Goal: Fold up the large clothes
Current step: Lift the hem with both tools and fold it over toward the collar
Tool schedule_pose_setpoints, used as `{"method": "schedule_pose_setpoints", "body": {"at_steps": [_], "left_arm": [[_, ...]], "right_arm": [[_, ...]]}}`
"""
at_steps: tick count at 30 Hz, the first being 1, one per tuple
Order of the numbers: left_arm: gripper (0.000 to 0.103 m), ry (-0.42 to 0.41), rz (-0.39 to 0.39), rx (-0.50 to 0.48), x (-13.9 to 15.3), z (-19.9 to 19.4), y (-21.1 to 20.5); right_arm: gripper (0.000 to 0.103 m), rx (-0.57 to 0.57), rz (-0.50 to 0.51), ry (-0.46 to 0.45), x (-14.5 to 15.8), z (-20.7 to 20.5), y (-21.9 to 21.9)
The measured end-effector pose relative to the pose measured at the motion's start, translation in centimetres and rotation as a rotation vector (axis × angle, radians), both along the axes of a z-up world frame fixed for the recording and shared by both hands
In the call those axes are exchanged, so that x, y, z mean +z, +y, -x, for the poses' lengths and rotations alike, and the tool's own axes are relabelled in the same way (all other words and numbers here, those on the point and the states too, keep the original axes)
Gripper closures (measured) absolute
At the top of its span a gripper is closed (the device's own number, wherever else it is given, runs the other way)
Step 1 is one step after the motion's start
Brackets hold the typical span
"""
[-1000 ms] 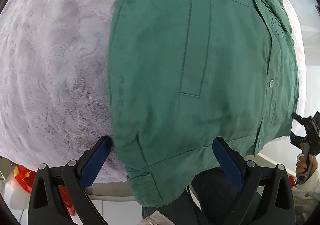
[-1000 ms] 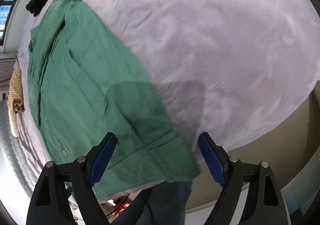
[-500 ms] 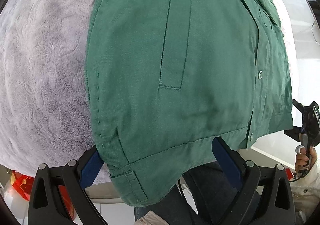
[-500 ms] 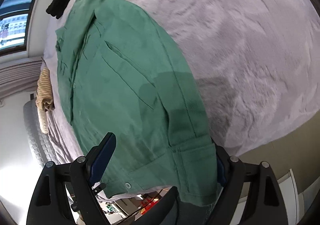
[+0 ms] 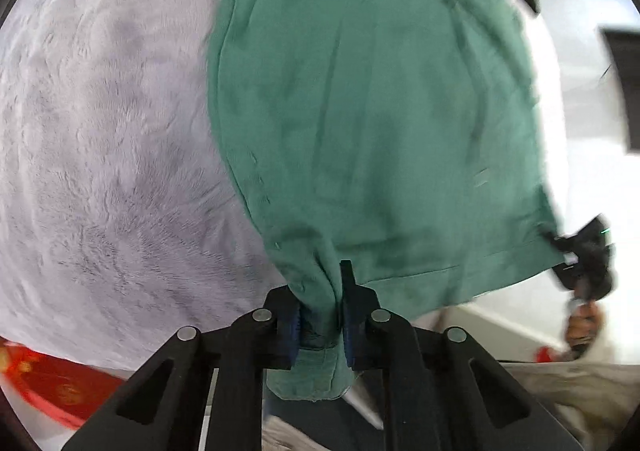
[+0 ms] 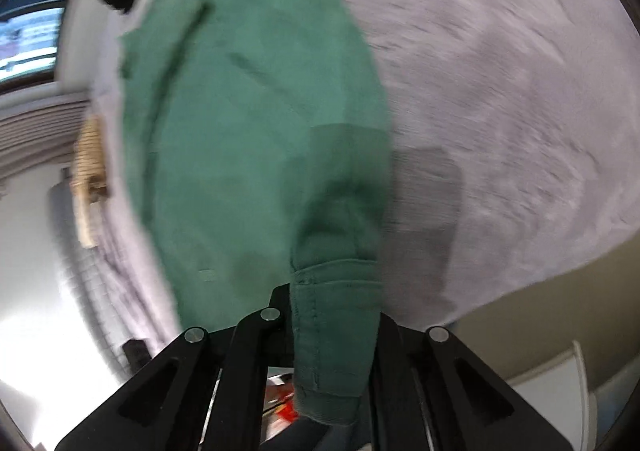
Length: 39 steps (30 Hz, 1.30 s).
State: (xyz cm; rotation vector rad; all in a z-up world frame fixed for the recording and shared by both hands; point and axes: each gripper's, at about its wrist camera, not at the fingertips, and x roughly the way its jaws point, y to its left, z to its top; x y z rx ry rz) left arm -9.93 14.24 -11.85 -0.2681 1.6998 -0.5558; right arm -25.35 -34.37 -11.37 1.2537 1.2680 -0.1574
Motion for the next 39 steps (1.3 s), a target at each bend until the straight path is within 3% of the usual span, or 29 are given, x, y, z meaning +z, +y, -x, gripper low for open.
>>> {"method": "schedule_pose_setpoints", "body": {"at_steps": [4, 10, 15, 19, 25, 27, 28, 29, 31, 32, 34, 39], "left_arm": [[0.087, -0.026, 0.131, 0.111, 3.8, -2.7, 0.7], [0.087, -0.133, 0.198, 0.272, 7.1, -10.1, 0.4], [0.087, -0.222, 0.098, 0.300, 7.6, -16.3, -1.8], [0.087, -0.249, -0.013, 0.360, 6.7, -19.8, -2.4], [0.087, -0.285, -0.128, 0.312, 7.3, -21.3, -4.8], [0.086, -0.300, -0.168, 0.292, 7.8, -21.3, -5.3], [0.086, -0.302, -0.186, 0.289, 8.0, -21.3, -5.4], [0.079, -0.298, -0.199, 0.291, 8.1, -21.3, -5.5], [0.036, -0.324, -0.257, 0.297, 8.7, -21.5, -5.6], [0.005, -0.368, -0.302, 0.303, 9.2, -21.5, -5.7], [0.001, -0.454, -0.343, 0.294, 10.3, -21.5, -5.7], [0.001, -0.449, -0.355, 0.233, 9.4, -22.2, -6.0]], "right_arm": [[0.096, -0.014, -0.069, -0.132, 3.0, -3.5, -1.2], [0.096, -0.018, -0.109, -0.257, 5.3, -11.1, -3.2], [0.096, -0.034, -0.125, -0.265, 4.8, -17.7, -5.3], [0.095, -0.108, -0.134, -0.215, 2.2, -20.5, -7.9], [0.089, -0.037, -0.114, -0.130, -0.1, -24.6, -9.3], [0.085, -0.010, -0.113, -0.124, -0.2, -25.3, -9.3], [0.077, -0.003, -0.111, -0.122, -0.2, -25.5, -9.5], [0.064, 0.001, -0.109, -0.127, -0.2, -25.7, -9.6], [0.038, 0.000, -0.093, -0.155, 0.3, -26.2, -9.9], [0.037, 0.008, -0.071, -0.172, 0.9, -26.3, -10.2], [0.037, 0.025, -0.039, -0.175, 1.6, -26.5, -10.8], [0.037, 0.112, 0.101, -0.131, 2.6, -27.0, -10.6]]}}
